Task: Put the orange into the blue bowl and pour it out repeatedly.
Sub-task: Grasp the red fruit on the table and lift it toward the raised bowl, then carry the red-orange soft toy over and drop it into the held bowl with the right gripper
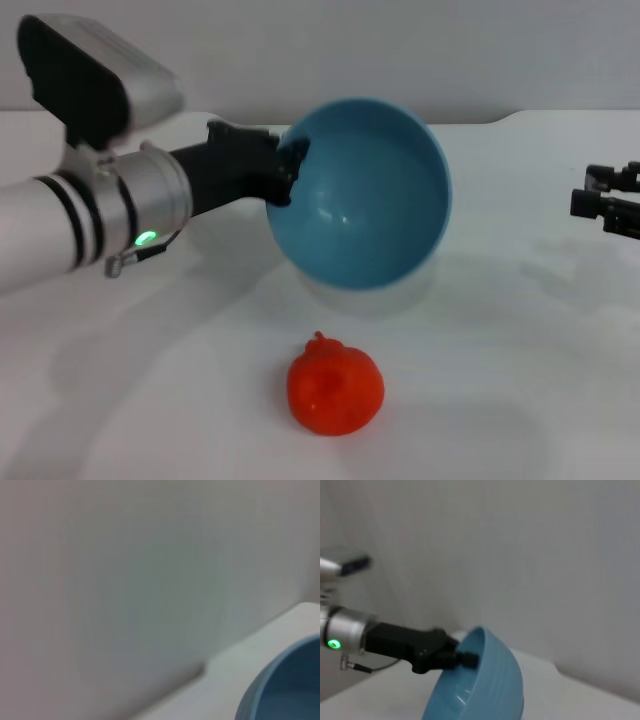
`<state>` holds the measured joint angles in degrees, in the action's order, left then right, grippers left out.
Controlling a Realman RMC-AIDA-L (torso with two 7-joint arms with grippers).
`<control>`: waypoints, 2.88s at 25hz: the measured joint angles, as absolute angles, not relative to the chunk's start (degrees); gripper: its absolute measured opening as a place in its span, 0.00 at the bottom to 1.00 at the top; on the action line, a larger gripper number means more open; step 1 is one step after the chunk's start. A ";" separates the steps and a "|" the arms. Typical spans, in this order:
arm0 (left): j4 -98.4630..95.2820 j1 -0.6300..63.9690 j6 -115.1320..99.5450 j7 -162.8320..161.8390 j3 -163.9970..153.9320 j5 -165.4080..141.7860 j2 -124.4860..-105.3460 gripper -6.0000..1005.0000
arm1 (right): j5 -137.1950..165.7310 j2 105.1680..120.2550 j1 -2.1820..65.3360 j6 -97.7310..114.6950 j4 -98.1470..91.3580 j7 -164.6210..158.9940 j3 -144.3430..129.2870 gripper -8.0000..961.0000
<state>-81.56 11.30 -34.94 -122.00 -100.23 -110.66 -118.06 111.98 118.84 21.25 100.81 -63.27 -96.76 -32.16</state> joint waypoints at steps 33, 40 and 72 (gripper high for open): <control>-87.71 20.29 -86.54 -162.00 -74.39 -144.45 -117.88 0.01 | 111.03 119.11 35.53 76.03 -48.51 -102.95 -84.36 0.59; -87.78 20.38 -86.40 -161.46 -74.50 -144.48 -117.79 0.01 | 110.57 119.09 36.02 70.87 -46.53 -107.15 -92.65 0.54; -79.82 28.77 -81.27 -162.68 -89.66 -142.60 -118.53 0.00 | 100.83 118.69 21.63 95.72 -73.74 -104.99 -61.38 0.10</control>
<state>-79.82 28.77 -81.27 -162.68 -89.66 -142.60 -118.53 100.83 118.69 21.63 95.72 -73.74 -104.99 -61.38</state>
